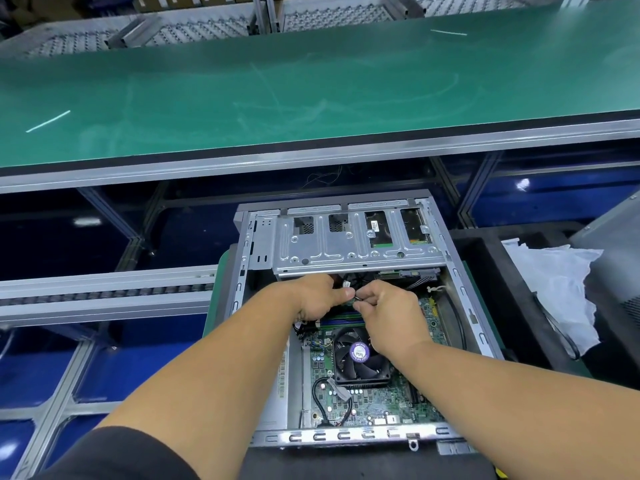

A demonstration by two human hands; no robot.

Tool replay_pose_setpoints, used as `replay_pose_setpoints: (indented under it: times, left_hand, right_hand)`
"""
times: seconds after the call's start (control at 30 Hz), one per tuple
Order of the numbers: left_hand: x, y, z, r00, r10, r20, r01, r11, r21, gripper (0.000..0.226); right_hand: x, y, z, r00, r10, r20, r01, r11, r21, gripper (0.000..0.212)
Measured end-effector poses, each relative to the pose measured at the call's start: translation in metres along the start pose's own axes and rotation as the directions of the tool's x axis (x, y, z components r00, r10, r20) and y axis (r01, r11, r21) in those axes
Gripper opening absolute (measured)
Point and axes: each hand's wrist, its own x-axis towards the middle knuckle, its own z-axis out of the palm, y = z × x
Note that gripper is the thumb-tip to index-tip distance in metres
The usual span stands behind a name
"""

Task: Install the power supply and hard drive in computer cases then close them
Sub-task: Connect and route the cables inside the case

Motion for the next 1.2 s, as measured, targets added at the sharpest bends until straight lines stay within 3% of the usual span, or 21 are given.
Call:
replay_pose_setpoints:
  times: [0.17, 0.4, 0.53, 0.73, 1.0, 1.2]
  left_hand:
    - [0.002, 0.000, 0.001, 1.000, 0.011, 0.010, -0.011, 1.000, -0.003, 0.053]
    - [0.002, 0.000, 0.001, 0.999, 0.014, 0.033, -0.014, 1.000, -0.014, 0.055]
    - [0.002, 0.002, 0.001, 0.999, 0.009, 0.030, -0.009, 1.000, 0.003, 0.058]
    - [0.001, 0.004, 0.000, 0.999, 0.009, 0.033, -0.009, 1.000, 0.024, 0.051]
    - [0.001, 0.005, 0.004, 1.000, 0.008, -0.021, -0.006, 0.996, 0.091, 0.052]
    - [-0.002, 0.007, 0.009, 0.992, 0.098, -0.083, -0.082, 0.980, 0.181, 0.052]
  right_hand:
    - [0.000, -0.003, -0.001, 1.000, 0.007, 0.008, -0.007, 1.000, -0.028, 0.026]
    - [-0.001, -0.009, -0.004, 0.999, 0.037, 0.006, -0.036, 0.992, -0.124, 0.008]
    - [-0.002, -0.010, -0.005, 0.999, 0.041, -0.014, -0.043, 0.972, -0.230, 0.023]
    - [-0.006, -0.008, -0.004, 0.996, 0.038, 0.077, -0.036, 0.999, -0.026, 0.018]
    - [-0.007, -0.011, -0.008, 0.994, 0.104, 0.043, -0.102, 0.993, -0.060, 0.016]
    - [-0.006, -0.012, -0.009, 0.990, 0.134, 0.036, -0.130, 0.987, -0.095, 0.020]
